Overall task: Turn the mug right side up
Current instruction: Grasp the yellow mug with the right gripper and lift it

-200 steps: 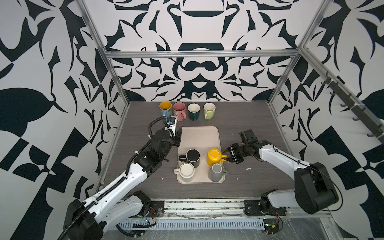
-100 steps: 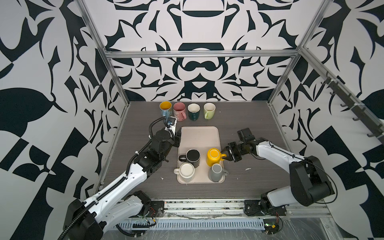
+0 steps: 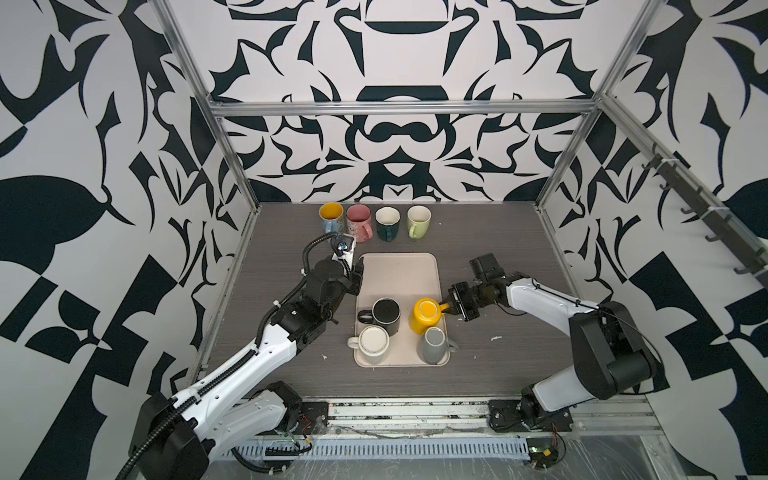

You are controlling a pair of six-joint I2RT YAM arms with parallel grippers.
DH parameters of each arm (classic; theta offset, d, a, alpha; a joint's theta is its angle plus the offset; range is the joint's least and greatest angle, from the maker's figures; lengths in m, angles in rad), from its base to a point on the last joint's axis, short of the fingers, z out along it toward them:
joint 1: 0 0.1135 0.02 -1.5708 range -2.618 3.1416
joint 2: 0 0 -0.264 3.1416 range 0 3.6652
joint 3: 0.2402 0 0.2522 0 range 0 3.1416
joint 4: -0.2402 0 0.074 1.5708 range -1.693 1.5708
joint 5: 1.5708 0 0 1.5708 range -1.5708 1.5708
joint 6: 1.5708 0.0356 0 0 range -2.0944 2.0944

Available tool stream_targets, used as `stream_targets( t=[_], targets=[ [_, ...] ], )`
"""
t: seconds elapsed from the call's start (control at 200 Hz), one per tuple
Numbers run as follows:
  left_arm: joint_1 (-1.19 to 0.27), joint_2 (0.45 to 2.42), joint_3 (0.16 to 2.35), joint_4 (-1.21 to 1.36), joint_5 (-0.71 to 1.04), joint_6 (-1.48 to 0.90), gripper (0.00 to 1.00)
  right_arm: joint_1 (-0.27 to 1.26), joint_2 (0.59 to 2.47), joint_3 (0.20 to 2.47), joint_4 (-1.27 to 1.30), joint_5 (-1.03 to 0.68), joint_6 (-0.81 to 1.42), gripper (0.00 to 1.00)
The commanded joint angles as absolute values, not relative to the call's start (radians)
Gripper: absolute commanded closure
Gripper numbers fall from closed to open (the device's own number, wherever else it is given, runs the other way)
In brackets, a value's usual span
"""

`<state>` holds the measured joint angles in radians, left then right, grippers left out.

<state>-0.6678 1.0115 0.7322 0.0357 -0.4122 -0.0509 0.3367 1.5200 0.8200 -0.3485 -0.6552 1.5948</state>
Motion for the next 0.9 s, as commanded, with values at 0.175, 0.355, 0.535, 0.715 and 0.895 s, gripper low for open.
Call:
stream_targets(
  t=[0.175,0.355,0.535,0.715,0.895],
  targets=[
    [-0.670,1.019,0.752,0.026,-0.429,-0.043,0.48,0.342,1.561,0.882,-0.282,-0.687,1.588,1.00],
    [-0.669,1.015,0.758,0.022,-0.437,-0.035,0.48,0.343,1.560,0.952,-0.231,-0.673,1.553,1.00],
    [-0.669,1.019,0.773,0.021,-0.437,-0.036,0.48,0.345,1.508,0.999,-0.199,-0.603,1.468,1.00],
    [-0.669,1.037,0.804,0.021,-0.420,-0.044,0.48,0.367,1.455,0.987,-0.155,-0.543,1.393,1.00],
    [-0.670,1.065,0.856,0.014,-0.390,-0.057,0.48,0.409,1.416,0.992,-0.141,-0.457,1.259,1.00]
  ],
)
